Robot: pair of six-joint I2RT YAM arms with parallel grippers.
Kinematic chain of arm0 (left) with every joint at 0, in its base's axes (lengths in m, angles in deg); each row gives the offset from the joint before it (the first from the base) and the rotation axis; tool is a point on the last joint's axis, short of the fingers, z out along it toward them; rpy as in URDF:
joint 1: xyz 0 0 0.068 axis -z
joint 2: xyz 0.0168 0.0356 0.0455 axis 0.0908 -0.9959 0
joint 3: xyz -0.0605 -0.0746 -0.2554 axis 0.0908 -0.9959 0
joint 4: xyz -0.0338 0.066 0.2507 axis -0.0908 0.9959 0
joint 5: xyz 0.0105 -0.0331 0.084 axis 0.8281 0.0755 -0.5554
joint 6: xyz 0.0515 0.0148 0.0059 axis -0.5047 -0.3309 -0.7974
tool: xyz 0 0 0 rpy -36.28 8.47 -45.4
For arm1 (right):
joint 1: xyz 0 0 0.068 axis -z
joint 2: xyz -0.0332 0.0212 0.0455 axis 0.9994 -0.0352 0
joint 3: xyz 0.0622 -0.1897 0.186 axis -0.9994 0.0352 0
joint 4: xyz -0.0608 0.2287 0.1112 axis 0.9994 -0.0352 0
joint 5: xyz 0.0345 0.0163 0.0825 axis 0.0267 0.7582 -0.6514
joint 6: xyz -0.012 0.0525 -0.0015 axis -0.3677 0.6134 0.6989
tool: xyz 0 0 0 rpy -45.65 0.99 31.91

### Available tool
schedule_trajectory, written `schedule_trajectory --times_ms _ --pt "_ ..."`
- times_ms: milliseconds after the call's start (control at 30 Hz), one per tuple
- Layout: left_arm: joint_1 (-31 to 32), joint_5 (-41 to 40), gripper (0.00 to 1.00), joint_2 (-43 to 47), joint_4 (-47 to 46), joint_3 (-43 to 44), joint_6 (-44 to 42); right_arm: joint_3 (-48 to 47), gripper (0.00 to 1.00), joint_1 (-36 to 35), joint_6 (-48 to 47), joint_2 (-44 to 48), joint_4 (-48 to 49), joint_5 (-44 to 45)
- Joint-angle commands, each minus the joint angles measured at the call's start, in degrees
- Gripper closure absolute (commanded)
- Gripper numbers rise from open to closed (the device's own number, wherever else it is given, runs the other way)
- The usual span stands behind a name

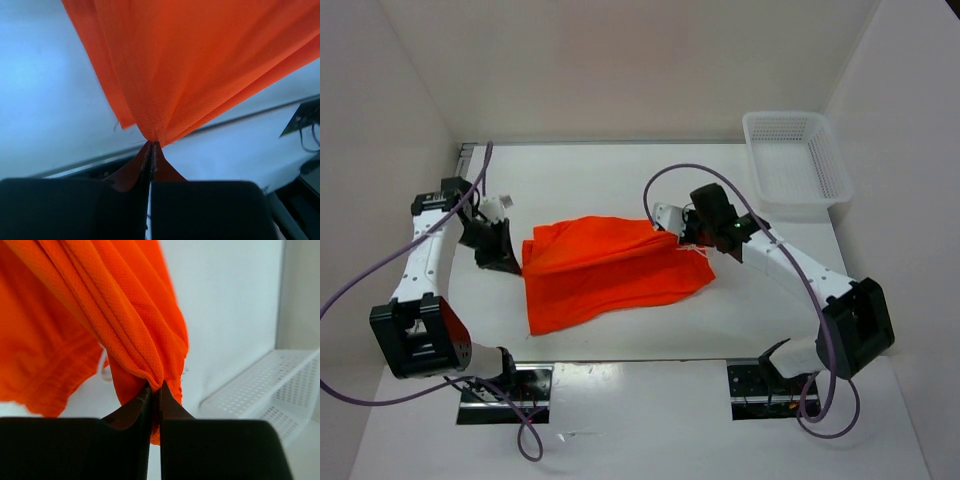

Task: Fold and stack the shorts
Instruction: Fold the shorts

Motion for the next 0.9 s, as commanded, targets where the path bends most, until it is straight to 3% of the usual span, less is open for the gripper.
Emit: schedule_trajectory --times_ms 0,33,133,267,367,467,567,733,867 --pt "1.3 -3.43 1.0 4.65 5.26 -8.7 -0.3 4.62 0.88 -2.23 -3.93 5.17 -8.62 -5.74" --pt "2.0 -3.44 1.0 4.65 5.26 -10.75 -0.3 6.8 0.69 -3.45 -3.14 5.18 -8.62 -6.62" --pt "2.53 -3.44 1.0 4.65 4.73 -14.55 -0.3 7.35 0.36 -3.47 0.64 5.7 -8.62 -7.86" --pt "2.53 -3.44 1.0 5.18 4.73 -14.55 -0.3 4.81 0.21 -2.94 3.02 8.43 -12.57 -10.21" --pt "2.53 -3.44 1.0 4.56 4.73 -15.08 -0.3 3.57 0.19 -0.75 3.02 10.28 -15.12 -9.98" --pt "2.53 -2.92 1.0 4.04 4.73 -15.08 -0.3 8.83 0.19 -0.74 1.44 11.07 -12.76 -5.76" --pt "2.53 -2.92 1.0 3.52 4.2 -15.08 -0.3 12.26 0.25 -0.74 0.21 10.02 -6.8 -3.47" --pt "2.53 -3.44 1.0 4.03 3.67 -15.08 -0.3 15.96 0.25 -0.74 -8.83 8.43 -0.38 0.66" --pt "2.53 -3.44 1.0 4.04 3.06 -15.08 -0.3 16.49 0.25 -0.74 -9.98 5.72 5.5 3.13"
